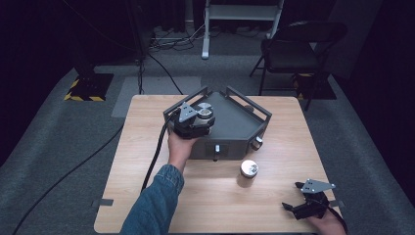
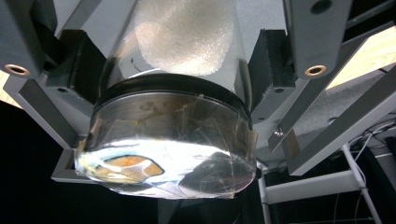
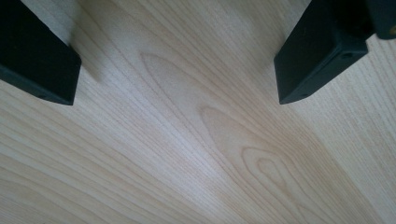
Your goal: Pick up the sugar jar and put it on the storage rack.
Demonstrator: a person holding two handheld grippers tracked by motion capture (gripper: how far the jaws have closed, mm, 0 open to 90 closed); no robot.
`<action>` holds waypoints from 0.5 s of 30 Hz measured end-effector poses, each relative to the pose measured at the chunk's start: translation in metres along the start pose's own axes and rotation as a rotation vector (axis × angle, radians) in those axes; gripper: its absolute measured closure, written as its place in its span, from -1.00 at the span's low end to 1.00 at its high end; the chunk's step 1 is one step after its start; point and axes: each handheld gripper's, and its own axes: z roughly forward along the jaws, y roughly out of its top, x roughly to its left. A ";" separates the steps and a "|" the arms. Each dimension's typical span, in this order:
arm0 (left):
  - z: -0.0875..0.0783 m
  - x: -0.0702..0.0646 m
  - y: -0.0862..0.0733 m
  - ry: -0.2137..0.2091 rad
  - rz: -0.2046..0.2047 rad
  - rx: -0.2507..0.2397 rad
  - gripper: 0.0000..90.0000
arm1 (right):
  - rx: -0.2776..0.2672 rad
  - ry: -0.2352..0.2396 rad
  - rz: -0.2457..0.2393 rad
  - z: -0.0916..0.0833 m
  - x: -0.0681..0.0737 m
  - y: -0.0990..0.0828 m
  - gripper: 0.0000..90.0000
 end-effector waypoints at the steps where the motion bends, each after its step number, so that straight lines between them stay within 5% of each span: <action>1: -0.001 0.002 -0.001 -0.011 -0.012 -0.010 -0.35 | 0.000 0.000 0.000 0.000 0.000 0.000 -0.99; 6: -0.007 -0.001 0.001 -0.016 -0.040 -0.030 -0.75 | 0.000 0.000 0.000 0.000 0.000 0.000 -0.99; 15: -0.045 -0.011 -0.008 0.028 0.001 -0.058 -0.80 | 0.000 0.000 0.000 0.000 0.000 0.000 -0.99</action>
